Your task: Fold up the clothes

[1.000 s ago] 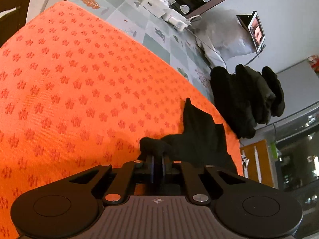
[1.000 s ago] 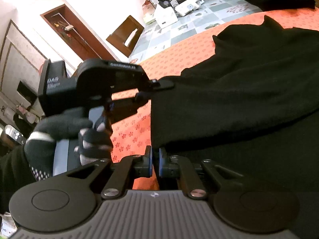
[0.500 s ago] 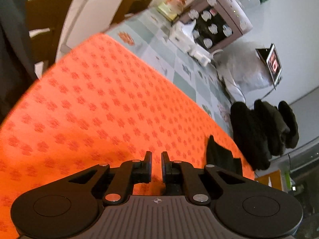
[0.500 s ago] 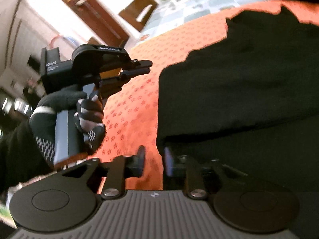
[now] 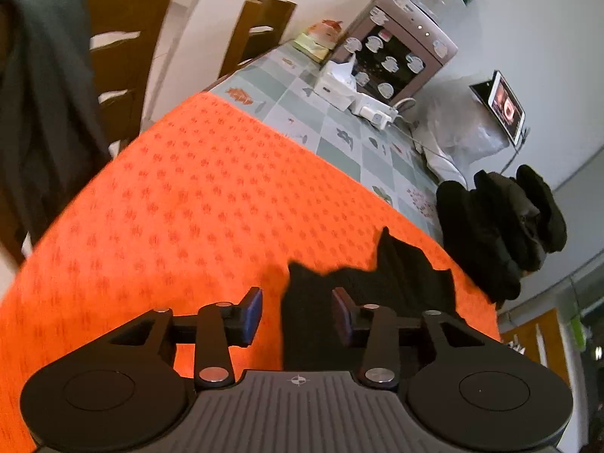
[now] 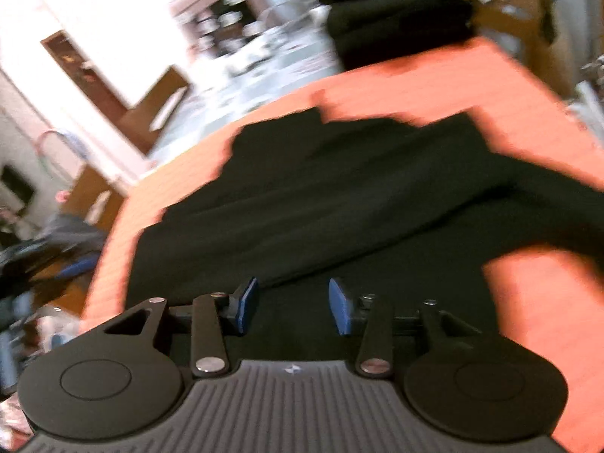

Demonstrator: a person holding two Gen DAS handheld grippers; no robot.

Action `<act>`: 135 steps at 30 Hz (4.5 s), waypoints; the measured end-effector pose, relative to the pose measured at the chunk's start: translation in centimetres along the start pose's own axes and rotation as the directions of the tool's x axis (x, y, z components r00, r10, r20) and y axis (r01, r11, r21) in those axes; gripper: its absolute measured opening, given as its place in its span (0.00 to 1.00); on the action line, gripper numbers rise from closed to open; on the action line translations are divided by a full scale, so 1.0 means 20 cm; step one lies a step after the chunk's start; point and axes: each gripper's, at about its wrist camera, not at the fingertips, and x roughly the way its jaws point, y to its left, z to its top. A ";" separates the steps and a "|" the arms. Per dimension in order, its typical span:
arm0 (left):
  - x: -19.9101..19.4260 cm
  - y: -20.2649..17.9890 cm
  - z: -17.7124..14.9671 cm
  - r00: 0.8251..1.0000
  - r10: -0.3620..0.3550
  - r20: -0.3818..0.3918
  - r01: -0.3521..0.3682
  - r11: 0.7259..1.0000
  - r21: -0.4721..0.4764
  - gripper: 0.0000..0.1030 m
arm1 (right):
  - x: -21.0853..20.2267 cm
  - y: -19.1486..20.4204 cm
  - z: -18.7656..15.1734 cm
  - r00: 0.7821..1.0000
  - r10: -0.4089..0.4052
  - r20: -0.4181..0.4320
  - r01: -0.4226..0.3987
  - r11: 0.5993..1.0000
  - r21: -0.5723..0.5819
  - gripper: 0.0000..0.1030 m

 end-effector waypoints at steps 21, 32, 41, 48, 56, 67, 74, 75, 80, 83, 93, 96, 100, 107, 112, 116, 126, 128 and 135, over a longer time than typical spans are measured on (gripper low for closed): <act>-0.41 -0.20 -0.56 0.986 0.149 0.080 -0.139 0.983 -0.119 0.75 | 0.21 -0.58 0.42 0.999 0.013 0.031 -0.012 0.999 -0.042 0.07; -0.42 -0.19 -0.60 0.991 0.116 0.071 -0.109 0.989 -0.103 0.75 | -0.10 0.08 0.25 0.980 0.191 0.049 -0.121 0.779 -0.615 0.06; -0.47 -0.16 -0.60 0.995 0.043 0.093 -0.030 0.991 -0.130 0.77 | -0.12 0.61 -0.07 0.929 0.307 -0.208 -0.331 0.430 -0.840 0.05; -0.50 -0.08 -0.66 0.995 -0.027 0.096 0.050 0.967 -0.249 0.78 | -0.10 0.86 -0.32 0.861 0.302 -0.410 -0.478 0.202 -0.855 0.05; -0.51 0.00 -0.78 0.999 0.009 0.041 0.003 0.954 -0.301 0.77 | -0.07 0.98 -0.49 0.762 0.198 -0.617 -0.631 0.011 -0.776 0.05; -0.48 -0.02 -0.92 0.996 0.020 -0.092 -0.041 0.971 -0.236 0.70 | -0.11 0.98 -0.45 0.665 0.182 -0.724 -0.736 -0.006 -0.677 0.25; -0.46 -0.04 -0.96 0.988 0.062 -0.140 -0.083 0.985 -0.150 0.61 | -0.13 0.83 -0.25 0.695 0.245 -0.675 -0.717 0.180 -0.673 0.33; -0.46 -0.05 -0.96 0.988 0.067 -0.142 -0.086 0.987 -0.134 0.57 | -0.12 0.80 -0.22 0.706 0.251 -0.662 -0.708 0.218 -0.672 0.33; -0.43 -0.16 -0.98 0.985 0.097 -0.143 -0.090 0.994 0.057 0.49 | -0.08 0.60 -0.06 0.782 0.265 -0.564 -0.618 0.443 -0.649 0.34; -0.37 -0.21 -1.01 0.977 0.117 -0.178 -0.091 0.985 0.147 0.38 | -0.06 0.45 0.02 0.821 0.263 -0.506 -0.556 0.566 -0.608 0.34; -0.48 -0.24 -1.06 0.972 0.207 -0.109 -0.183 0.963 0.198 0.03 | -0.06 0.10 0.11 0.885 0.223 -0.409 -0.433 0.717 -0.546 0.35; -0.51 -0.23 -1.09 0.965 0.230 -0.125 -0.206 0.962 0.180 0.04 | -0.08 0.02 0.11 0.885 0.220 -0.409 -0.427 0.732 -0.531 0.35; -0.50 -0.21 -1.14 0.954 0.254 -0.161 -0.230 0.961 0.152 0.13 | -0.09 -0.04 0.10 0.895 0.207 -0.395 -0.403 0.755 -0.518 0.35; -0.56 -0.28 -1.07 0.980 0.196 -0.033 -0.190 0.972 0.135 0.59 | -0.26 -0.30 0.15 0.969 0.127 -0.210 -0.213 0.858 -0.468 0.39; -0.51 -0.38 -0.99 0.988 0.154 -0.018 -0.148 0.972 0.182 0.66 | -0.42 -0.55 0.20 0.996 0.027 -0.086 -0.059 0.919 -0.390 0.43; -0.46 -0.47 -0.95 0.994 0.098 -0.039 -0.086 0.967 0.239 0.70 | -0.56 -0.76 0.22 0.998 -0.044 -0.033 0.028 0.930 -0.366 0.48; -0.29 -0.73 -0.93 0.995 -0.008 -0.102 0.043 0.940 0.339 0.72 | -0.61 -1.10 0.27 0.987 -0.138 -0.083 0.089 0.899 -0.429 0.51; -0.26 -0.80 -0.94 0.995 -0.006 -0.097 0.040 0.934 0.354 0.72 | -0.56 -1.13 0.29 0.985 -0.130 -0.113 0.063 0.881 -0.469 0.54; -0.08 -1.05 -1.04 0.999 0.018 -0.050 0.000 0.941 0.339 0.73 | -0.40 -1.26 0.39 0.970 -0.050 -0.236 -0.087 0.841 -0.534 0.56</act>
